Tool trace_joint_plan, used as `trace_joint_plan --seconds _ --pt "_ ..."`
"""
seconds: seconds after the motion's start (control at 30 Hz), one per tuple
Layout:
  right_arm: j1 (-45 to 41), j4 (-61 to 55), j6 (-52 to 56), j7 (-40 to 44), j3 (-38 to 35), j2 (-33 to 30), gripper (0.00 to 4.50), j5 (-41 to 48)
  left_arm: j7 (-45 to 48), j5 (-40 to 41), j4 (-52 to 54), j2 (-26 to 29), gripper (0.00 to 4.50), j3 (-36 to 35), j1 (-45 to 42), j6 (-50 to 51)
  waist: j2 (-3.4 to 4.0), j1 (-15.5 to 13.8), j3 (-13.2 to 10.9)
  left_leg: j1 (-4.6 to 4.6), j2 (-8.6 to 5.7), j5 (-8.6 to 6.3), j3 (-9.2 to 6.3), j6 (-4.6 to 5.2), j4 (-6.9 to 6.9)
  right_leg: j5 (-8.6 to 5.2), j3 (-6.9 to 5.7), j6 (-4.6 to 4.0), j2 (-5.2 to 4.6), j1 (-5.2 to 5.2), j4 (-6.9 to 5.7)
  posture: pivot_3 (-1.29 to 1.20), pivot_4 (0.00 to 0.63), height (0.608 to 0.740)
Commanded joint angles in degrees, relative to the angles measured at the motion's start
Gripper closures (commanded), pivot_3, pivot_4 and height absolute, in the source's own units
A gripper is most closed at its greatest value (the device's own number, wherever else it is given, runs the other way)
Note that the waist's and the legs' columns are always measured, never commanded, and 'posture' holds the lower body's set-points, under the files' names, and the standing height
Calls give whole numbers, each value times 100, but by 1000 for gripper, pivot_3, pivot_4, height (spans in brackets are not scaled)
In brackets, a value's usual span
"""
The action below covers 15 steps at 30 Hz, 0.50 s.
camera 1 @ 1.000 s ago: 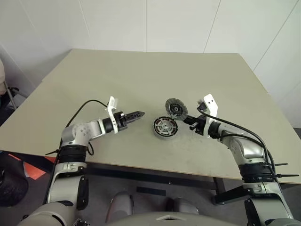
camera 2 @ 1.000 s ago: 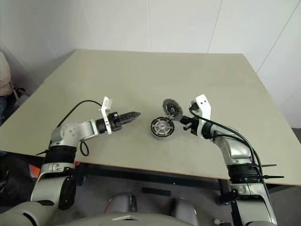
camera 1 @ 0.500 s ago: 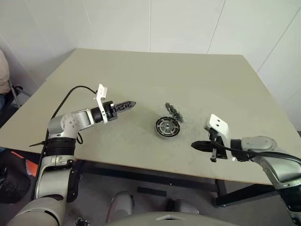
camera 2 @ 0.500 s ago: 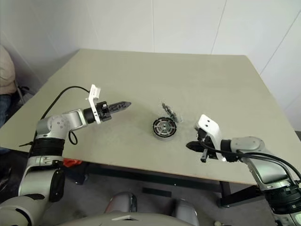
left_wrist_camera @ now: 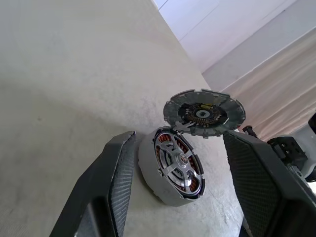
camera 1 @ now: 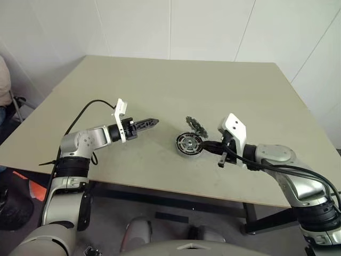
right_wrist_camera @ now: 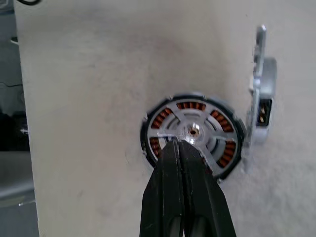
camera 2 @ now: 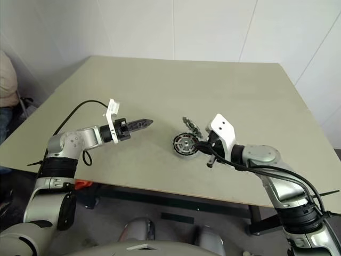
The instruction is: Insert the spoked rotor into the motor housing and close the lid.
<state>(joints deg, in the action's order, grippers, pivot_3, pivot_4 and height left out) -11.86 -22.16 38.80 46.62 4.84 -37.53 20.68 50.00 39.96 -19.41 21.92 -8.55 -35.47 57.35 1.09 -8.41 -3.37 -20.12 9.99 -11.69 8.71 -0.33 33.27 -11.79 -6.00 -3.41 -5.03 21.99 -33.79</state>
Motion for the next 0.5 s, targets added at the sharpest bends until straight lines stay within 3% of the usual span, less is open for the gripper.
trace_joint_plan --seconds 0.03,0.5 --pt "-403 131 -111 -166 262 258 4500 -145 83 -35 42 87 1498 2 -133 -93 0 9 0 -1 0 1 0 -1 0 1 1 -2 0 0 1 0 0 740" --pt "-773 2007 -1121 -397 712 879 4500 -904 -7 27 445 106 1498 35 61 64 -1 122 1 -3 -2 6 0 -12 2 3 1 -5 -3 0 -4 0 0 740"
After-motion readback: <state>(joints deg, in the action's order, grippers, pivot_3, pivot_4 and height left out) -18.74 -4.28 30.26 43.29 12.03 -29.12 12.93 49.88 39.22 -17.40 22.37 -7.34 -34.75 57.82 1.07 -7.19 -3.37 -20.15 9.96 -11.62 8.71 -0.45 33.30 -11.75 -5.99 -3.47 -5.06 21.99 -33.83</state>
